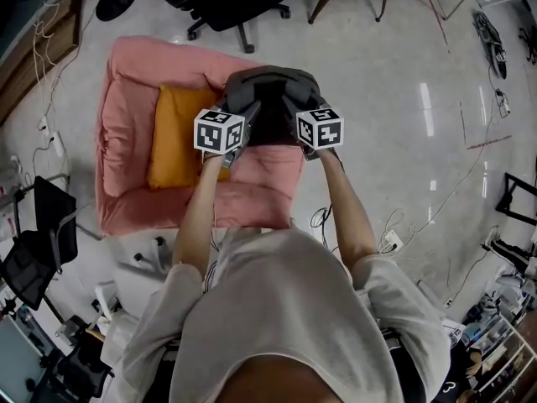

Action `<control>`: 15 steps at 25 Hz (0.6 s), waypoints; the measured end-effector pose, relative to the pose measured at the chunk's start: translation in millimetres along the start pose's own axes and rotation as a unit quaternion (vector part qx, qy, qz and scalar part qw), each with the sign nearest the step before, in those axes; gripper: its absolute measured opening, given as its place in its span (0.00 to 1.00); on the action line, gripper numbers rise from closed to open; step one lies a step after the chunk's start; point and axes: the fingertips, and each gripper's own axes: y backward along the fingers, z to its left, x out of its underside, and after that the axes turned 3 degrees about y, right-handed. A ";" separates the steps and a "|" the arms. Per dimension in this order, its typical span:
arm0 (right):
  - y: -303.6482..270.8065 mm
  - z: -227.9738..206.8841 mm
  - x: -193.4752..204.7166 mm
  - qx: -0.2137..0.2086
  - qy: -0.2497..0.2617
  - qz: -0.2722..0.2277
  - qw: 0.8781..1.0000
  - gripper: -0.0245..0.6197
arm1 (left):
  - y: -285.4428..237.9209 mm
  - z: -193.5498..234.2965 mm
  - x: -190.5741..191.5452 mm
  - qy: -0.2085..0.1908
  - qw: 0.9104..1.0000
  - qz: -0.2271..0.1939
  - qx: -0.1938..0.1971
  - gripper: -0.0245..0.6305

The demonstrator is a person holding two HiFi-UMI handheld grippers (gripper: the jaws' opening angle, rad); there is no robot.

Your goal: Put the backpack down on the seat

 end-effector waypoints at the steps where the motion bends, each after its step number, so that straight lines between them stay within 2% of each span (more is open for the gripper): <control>1: 0.2 -0.9 2.2 0.003 -0.001 0.002 1.000 0.27 | 0.5 1.6 3.9 0.001 1.000 0.005 -0.002 0.28; 4: 1.2 -0.9 9.2 0.005 -0.006 0.007 1.000 0.41 | 2.0 2.8 19.1 0.004 1.000 0.022 -0.001 0.37; 7: 4.5 3.5 16.3 -0.001 -0.005 0.011 1.000 0.54 | 5.3 5.9 33.5 0.006 0.999 0.030 -0.016 0.44; 12: 18.0 6.2 23.6 0.014 0.008 0.003 1.000 0.63 | 18.2 6.0 44.2 0.007 0.999 0.024 -0.033 0.45; 15: 32.1 5.1 25.2 0.022 0.005 -0.008 1.000 0.64 | 29.3 2.7 46.6 0.008 0.999 0.012 -0.041 0.45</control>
